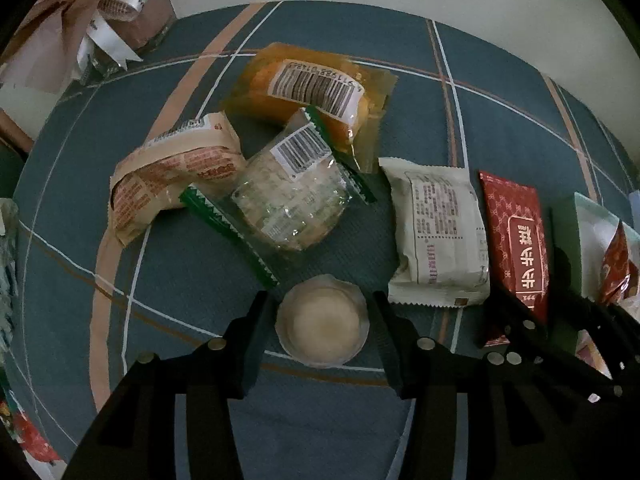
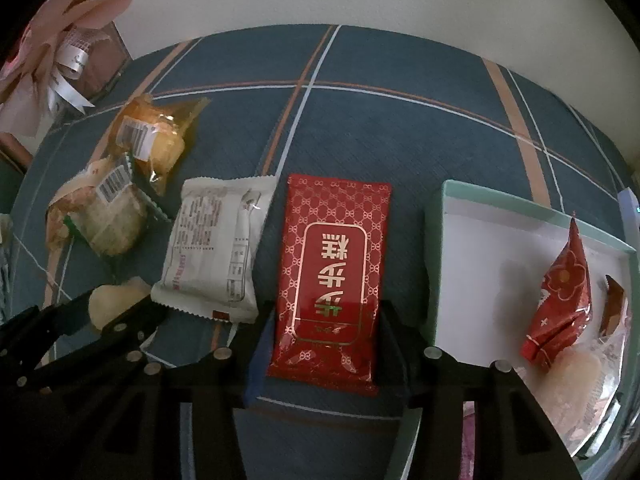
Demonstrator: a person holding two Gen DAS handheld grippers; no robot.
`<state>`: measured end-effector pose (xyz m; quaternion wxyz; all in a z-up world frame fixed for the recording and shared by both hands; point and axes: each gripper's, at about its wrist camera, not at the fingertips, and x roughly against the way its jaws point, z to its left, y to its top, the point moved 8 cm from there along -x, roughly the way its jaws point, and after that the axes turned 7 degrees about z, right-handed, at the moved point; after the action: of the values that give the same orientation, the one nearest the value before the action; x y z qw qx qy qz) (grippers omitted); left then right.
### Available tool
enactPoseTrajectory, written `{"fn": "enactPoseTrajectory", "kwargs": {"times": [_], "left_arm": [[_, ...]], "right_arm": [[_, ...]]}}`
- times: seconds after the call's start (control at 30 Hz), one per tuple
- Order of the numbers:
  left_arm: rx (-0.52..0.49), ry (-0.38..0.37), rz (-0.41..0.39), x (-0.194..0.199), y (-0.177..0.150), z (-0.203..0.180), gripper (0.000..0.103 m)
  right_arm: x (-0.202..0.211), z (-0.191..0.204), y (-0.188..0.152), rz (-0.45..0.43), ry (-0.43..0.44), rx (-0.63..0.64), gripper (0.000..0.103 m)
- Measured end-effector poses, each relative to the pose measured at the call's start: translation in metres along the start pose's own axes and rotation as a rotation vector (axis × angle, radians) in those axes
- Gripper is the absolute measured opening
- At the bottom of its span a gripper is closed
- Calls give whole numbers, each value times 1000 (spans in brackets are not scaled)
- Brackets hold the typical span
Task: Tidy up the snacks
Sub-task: 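Lift both snacks and carry them toward the white tray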
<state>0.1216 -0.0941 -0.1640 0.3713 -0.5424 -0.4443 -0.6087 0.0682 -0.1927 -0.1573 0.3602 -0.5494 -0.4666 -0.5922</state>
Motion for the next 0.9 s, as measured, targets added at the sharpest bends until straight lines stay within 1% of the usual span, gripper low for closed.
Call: {"fn": "enactPoseTrajectory", "kwargs": {"times": [0.13,0.33,0.5,0.7,0.77,0.8,0.9], "left_arm": [[9,7,-24,0,-3,-5,50],[18,8,-31,2,-16,-4,47],[53,-20,-23,3,-29,-1,47],[104,-98,-4,9,-44,1,47],[112,-117,-11,14,-48,1,47],[112,-121,-15,17,-48,1,47],[112,-131,-42,30,-50,0,47]], "right_arm": [[2,1,-4,1,-2,-1,51],[2,-1,-15,6,-5,-2,50],[7,-4,-23,15,7,-22,49],[18,-4,-35,12,54,-59,48],[26,-4,-39,3,68,-72,48],[31,-11,-41,-2,72,-75,48],[45,-14,-43,-24,80,-86,47]]}}
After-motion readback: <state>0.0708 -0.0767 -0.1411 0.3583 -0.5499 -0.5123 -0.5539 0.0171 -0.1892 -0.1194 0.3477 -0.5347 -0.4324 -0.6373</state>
